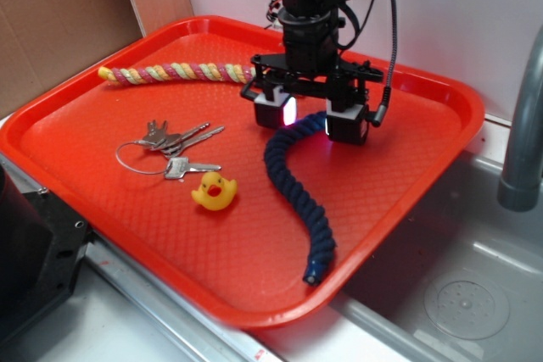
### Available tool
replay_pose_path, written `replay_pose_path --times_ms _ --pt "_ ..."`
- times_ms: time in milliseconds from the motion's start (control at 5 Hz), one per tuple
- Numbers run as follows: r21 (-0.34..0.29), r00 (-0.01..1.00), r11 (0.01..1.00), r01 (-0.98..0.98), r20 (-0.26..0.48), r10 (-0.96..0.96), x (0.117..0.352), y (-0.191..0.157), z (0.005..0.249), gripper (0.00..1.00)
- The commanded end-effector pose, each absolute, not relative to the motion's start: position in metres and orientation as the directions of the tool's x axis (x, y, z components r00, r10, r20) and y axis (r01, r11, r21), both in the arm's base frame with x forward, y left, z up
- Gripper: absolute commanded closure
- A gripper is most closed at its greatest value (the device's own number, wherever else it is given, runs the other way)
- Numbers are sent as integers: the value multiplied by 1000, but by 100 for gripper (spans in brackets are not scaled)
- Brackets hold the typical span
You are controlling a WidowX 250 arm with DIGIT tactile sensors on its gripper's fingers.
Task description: Grab the blue rope.
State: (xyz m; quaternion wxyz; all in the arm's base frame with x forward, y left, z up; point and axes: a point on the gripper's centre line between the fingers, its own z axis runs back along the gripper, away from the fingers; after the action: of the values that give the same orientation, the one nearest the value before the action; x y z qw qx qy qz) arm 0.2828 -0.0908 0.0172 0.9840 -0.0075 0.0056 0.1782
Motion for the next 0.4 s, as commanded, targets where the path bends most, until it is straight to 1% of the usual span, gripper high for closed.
replay_pose_path --times_ms 0,200 --pt "-46 947 946 -322 -17 322 280 -88 13 100" --pt "41 959 958 -283 4 283 284 -78 40 100"
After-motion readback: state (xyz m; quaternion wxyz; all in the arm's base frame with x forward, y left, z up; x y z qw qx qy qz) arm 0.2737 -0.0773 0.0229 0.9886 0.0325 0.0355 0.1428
